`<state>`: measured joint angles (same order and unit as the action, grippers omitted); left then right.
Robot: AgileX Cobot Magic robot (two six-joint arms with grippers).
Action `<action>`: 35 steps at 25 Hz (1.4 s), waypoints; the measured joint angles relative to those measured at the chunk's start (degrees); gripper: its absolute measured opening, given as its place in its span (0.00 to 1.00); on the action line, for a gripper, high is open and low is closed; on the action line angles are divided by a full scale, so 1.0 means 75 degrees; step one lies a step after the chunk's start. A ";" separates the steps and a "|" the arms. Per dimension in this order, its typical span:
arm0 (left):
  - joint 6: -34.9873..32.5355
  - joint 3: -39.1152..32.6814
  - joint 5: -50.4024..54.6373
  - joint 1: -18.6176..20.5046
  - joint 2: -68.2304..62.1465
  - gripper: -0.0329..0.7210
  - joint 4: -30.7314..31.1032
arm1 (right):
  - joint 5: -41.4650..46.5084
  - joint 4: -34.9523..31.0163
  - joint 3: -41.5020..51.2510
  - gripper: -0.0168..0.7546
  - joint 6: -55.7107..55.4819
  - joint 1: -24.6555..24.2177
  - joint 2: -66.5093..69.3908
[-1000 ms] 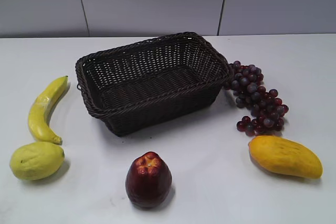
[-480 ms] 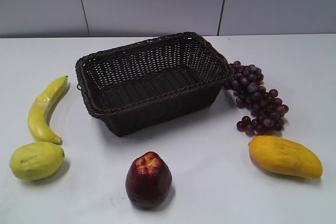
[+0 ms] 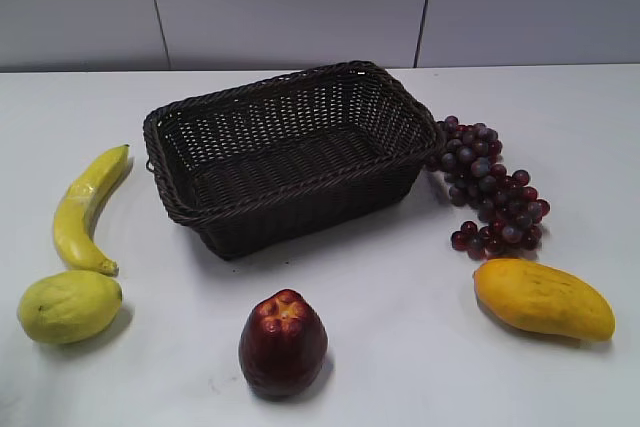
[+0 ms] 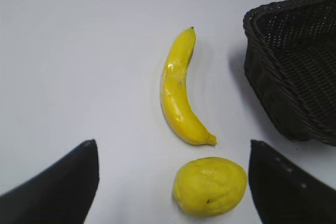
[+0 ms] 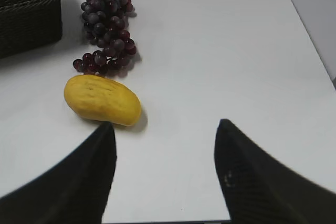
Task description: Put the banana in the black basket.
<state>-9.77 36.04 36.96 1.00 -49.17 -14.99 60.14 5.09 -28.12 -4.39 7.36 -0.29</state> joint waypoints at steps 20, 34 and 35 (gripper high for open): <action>-0.0507 0.2694 -0.0115 -0.0925 -0.5817 0.89 0.0411 | 0.0000 0.0000 0.0000 0.65 0.0000 0.0000 0.0000; -0.0525 0.3568 -0.0543 -0.0925 -0.7960 0.87 0.0720 | 0.0000 0.0000 0.0000 0.65 0.0000 0.0000 0.0000; -0.0525 0.3568 -0.0576 -0.0925 -0.8027 0.87 0.0727 | 0.0000 0.0000 0.0000 0.65 0.0000 0.0000 0.0000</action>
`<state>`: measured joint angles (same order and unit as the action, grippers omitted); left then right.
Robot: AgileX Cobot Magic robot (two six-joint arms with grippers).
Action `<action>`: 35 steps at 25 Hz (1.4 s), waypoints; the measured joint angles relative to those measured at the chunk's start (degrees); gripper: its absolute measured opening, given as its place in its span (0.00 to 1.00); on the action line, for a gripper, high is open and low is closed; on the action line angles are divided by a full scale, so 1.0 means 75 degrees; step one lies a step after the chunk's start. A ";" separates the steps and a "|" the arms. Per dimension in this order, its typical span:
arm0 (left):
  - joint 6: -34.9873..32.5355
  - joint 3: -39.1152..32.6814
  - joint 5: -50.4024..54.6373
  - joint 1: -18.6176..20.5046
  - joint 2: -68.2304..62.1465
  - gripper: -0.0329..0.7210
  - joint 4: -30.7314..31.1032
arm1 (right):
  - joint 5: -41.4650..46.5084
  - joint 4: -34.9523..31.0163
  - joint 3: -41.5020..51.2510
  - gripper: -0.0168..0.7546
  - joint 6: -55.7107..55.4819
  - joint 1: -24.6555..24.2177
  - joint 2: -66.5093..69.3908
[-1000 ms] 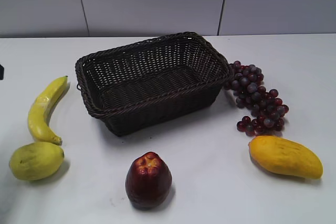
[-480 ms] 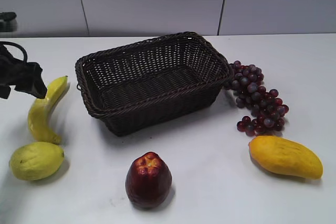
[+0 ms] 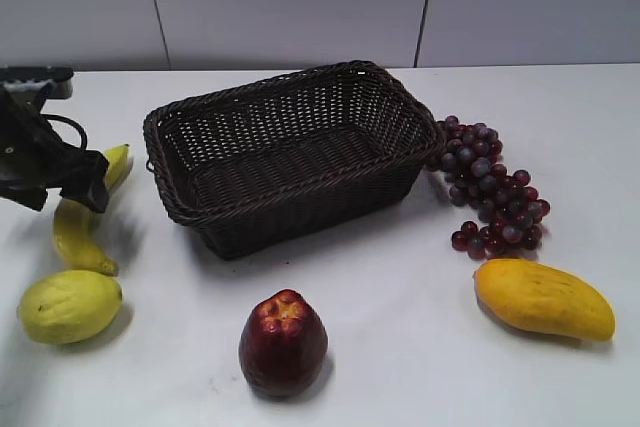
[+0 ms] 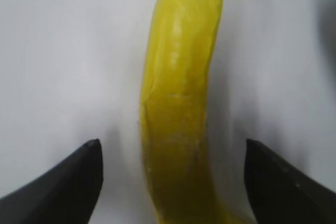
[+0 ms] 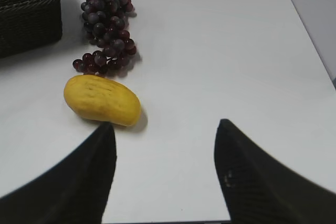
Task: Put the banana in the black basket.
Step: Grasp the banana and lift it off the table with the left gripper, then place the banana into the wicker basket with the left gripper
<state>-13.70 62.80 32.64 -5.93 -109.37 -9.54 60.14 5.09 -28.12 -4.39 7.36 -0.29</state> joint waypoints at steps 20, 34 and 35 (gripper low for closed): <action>0.0000 0.0042 -0.0316 0.0000 -0.0335 0.45 0.0000 | 0.0000 0.0000 0.0000 0.65 0.0000 0.0000 0.0000; 0.0493 0.2091 0.0703 -0.0094 0.1113 0.45 0.0858 | 0.0000 0.0000 0.0000 0.65 0.0000 0.0000 0.0000; 0.0493 0.2272 0.0735 -0.0190 0.1175 0.45 0.0867 | 0.0000 0.0000 0.0000 0.65 0.0000 0.0000 0.0000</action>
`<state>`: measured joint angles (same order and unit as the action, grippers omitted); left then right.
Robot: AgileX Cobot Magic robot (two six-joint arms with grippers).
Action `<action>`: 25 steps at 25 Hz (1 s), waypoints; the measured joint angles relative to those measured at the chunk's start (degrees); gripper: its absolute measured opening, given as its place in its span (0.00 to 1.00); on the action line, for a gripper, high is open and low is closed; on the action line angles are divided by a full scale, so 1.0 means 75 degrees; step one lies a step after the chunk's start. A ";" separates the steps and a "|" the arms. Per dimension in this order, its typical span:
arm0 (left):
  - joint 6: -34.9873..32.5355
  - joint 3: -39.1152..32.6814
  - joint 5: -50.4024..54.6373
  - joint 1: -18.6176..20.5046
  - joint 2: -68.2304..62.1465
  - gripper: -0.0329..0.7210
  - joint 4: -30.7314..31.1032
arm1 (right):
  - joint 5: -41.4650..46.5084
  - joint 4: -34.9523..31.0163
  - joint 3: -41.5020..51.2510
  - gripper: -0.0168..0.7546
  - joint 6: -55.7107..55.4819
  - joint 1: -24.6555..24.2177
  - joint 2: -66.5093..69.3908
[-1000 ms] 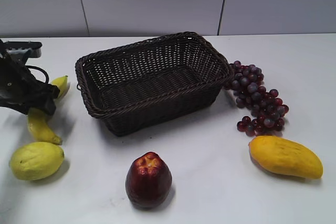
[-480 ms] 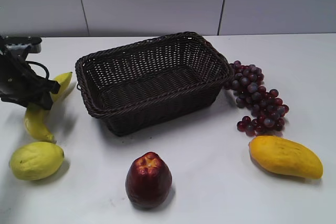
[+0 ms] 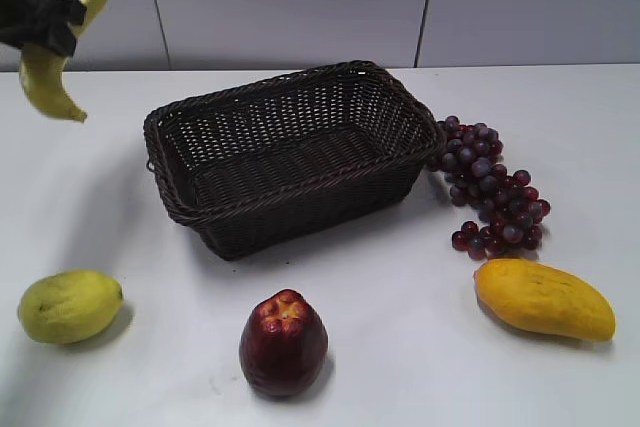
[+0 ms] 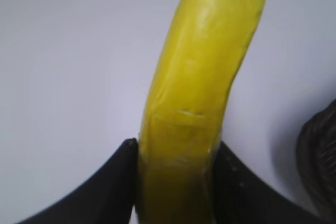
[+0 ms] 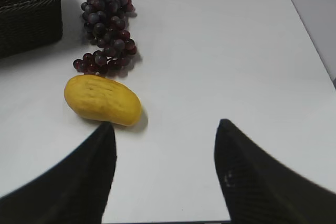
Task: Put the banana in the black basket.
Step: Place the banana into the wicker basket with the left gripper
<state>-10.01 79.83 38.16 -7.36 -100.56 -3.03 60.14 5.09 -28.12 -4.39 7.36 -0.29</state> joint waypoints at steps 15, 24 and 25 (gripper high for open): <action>0.0000 0.0604 -0.1476 -0.2885 -0.0960 0.45 0.1236 | 0.0000 0.0000 0.0000 0.65 0.0000 0.0000 0.0000; 0.0000 0.0604 -0.1527 -0.3389 -0.2243 0.62 0.1727 | 0.0000 0.0000 0.0000 0.65 0.0000 0.0000 0.0000; 0.0000 0.0604 -0.1521 -0.3389 -0.2260 0.71 0.1710 | 0.0000 0.0000 0.0000 0.65 0.0000 0.0000 0.0000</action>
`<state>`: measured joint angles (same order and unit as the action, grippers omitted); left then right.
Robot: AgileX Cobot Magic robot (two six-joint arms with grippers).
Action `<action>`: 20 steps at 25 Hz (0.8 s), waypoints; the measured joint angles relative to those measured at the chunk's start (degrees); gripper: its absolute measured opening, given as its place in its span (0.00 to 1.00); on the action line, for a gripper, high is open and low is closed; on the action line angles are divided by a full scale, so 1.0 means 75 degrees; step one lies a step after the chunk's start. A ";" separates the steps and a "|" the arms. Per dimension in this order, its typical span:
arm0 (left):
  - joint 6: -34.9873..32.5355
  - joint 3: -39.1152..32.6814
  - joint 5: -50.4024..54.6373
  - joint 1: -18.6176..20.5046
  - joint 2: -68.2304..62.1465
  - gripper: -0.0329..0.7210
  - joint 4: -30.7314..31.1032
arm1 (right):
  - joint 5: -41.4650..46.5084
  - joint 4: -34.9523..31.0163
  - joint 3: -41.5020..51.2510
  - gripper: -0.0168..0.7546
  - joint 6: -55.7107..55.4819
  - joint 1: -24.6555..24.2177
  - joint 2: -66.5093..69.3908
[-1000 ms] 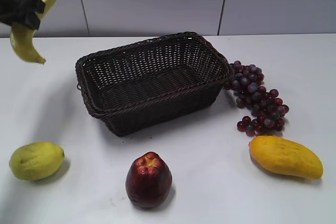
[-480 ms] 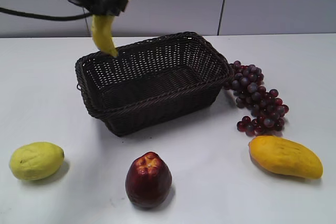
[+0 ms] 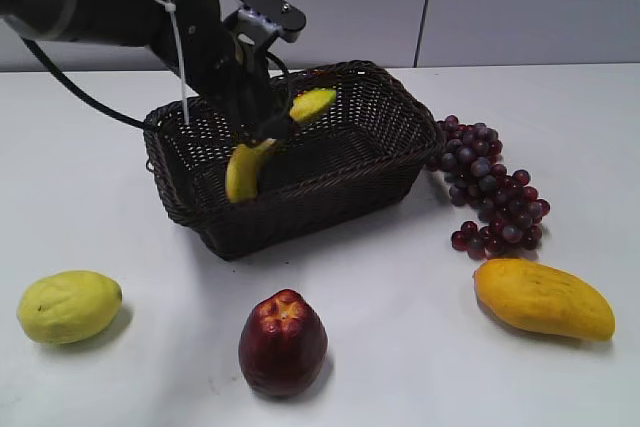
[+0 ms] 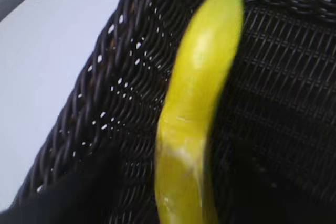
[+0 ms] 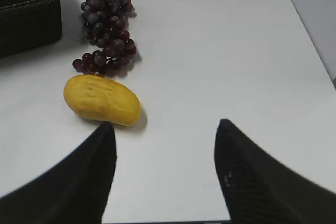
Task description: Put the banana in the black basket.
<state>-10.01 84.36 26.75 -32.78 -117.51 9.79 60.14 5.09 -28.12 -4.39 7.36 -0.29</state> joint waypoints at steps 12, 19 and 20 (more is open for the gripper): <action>0.0364 0.0005 0.1327 0.0346 0.1148 0.92 -0.0211 | 0.0000 0.0000 0.0000 0.65 0.0000 0.0000 0.0000; 0.0621 0.0009 0.3089 0.2206 0.2286 0.92 -0.0832 | 0.0000 0.0000 0.0000 0.65 0.0000 0.0000 0.0000; 0.0626 0.0009 0.3421 0.2467 0.2404 0.92 -0.0879 | 0.0000 0.0000 0.0000 0.65 0.0000 0.0000 0.0000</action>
<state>-5.31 84.43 52.41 -14.27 -99.48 3.20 60.14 5.09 -28.12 -4.39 7.36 -0.29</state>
